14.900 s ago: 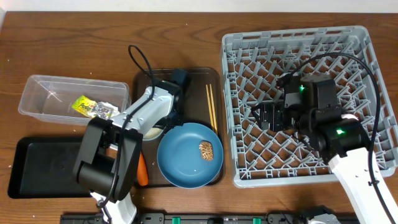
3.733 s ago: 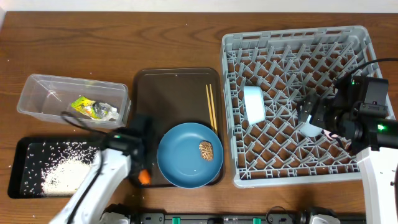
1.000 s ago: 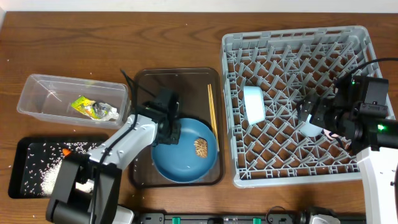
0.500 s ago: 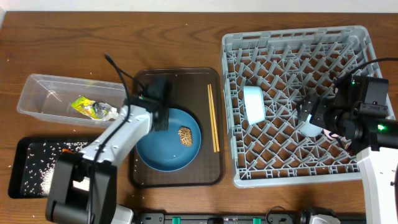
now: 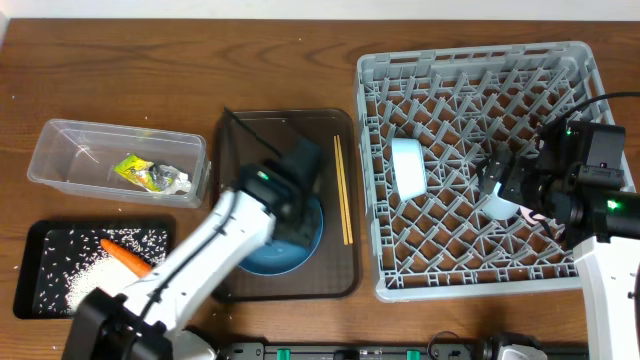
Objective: Sort waste into correct bins and load items into the dishwasher rack
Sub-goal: 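Lift the blue plate and tip it over the black tray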
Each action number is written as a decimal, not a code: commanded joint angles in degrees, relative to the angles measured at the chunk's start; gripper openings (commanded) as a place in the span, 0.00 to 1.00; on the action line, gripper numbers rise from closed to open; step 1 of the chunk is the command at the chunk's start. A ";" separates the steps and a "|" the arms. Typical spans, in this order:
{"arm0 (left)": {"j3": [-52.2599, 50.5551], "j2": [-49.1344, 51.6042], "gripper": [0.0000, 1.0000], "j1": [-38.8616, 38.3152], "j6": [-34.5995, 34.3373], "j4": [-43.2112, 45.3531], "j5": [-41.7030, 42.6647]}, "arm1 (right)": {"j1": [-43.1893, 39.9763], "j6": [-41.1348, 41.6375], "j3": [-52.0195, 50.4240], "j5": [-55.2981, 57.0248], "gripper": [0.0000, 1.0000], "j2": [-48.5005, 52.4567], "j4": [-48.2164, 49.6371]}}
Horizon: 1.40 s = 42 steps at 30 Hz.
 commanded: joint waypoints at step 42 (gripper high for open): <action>2.29 -10.97 0.06 -5.42 -4.61 6.58 -2.69 | -0.37 0.33 0.79 -0.26 0.98 -0.15 -0.15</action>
